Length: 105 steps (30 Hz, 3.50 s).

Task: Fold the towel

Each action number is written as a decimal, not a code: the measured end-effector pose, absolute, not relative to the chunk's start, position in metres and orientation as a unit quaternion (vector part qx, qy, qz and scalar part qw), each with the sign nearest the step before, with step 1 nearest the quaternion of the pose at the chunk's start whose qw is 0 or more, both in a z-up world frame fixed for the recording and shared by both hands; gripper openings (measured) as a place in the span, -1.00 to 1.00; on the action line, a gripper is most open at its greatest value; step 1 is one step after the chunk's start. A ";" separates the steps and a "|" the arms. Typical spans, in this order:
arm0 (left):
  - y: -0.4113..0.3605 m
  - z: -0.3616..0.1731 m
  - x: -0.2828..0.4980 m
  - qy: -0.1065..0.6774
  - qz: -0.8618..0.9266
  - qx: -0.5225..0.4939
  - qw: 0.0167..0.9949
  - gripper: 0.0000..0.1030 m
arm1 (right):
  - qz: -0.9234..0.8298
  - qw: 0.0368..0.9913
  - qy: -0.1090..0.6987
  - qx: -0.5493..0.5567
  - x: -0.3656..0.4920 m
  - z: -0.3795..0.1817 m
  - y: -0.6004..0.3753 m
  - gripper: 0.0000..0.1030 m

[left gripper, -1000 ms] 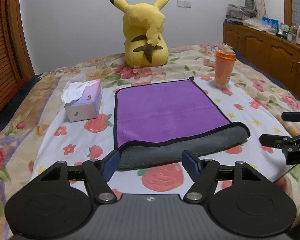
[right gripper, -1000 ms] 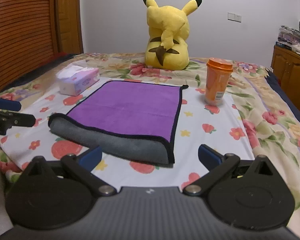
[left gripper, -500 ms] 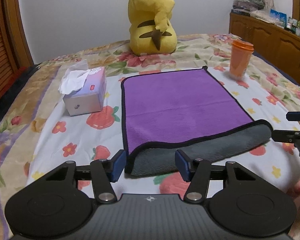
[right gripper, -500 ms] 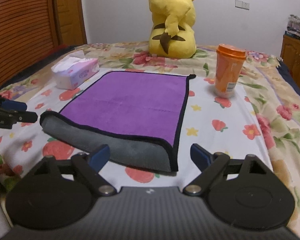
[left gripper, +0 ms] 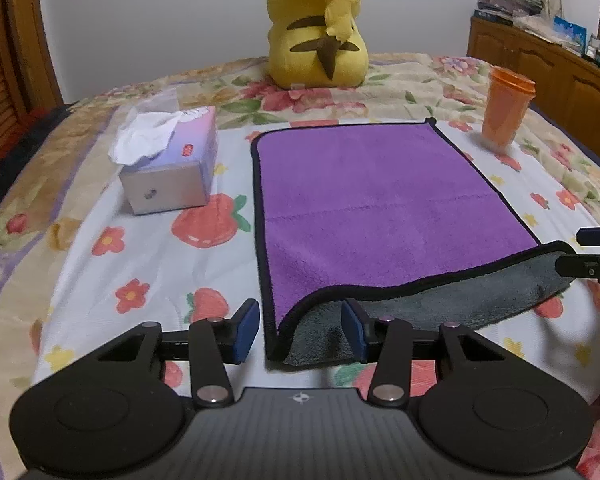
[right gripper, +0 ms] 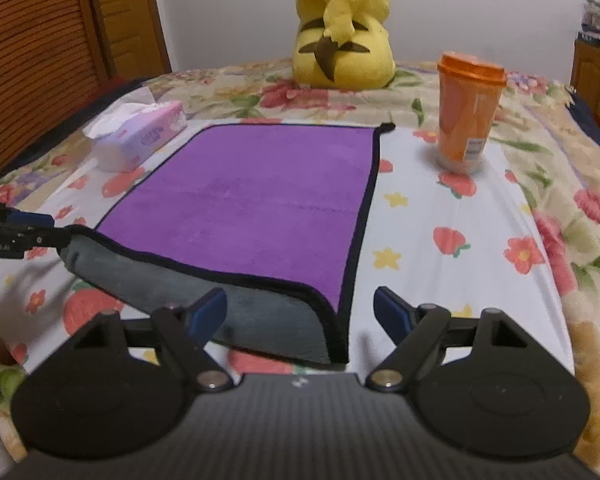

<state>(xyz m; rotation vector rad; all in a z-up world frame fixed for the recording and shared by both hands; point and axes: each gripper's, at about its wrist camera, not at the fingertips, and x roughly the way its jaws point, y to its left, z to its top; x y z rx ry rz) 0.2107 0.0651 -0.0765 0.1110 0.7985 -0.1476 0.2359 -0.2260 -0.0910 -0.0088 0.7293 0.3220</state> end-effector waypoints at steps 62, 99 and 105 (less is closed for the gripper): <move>0.058 -0.057 0.211 0.348 -0.101 0.027 0.931 -0.82 | 0.199 0.919 0.340 0.005 0.254 -0.080 -0.233 -0.90; 0.040 -0.034 0.258 0.283 -0.103 0.055 0.952 -0.83 | 0.204 0.940 0.273 -0.011 0.300 -0.062 -0.230 -0.91; 0.040 -0.023 0.265 0.262 -0.099 0.054 0.958 -0.83 | 0.204 0.942 0.265 -0.017 0.309 -0.057 -0.231 -0.91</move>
